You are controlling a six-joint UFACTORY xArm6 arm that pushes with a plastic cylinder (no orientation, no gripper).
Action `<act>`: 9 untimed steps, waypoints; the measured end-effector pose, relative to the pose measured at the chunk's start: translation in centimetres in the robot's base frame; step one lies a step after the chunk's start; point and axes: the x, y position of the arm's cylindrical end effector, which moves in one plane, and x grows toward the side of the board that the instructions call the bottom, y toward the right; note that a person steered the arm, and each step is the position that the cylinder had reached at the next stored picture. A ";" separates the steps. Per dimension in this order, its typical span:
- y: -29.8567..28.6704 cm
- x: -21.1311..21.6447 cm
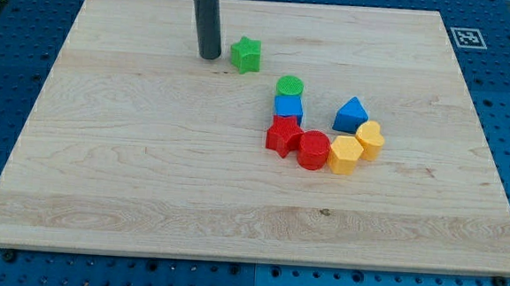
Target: Slide the green star to the top right of the green circle
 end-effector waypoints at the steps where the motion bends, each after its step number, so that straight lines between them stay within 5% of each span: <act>1: 3.8 0.0; 8: 10.7 -0.4; 9: 7.5 -0.6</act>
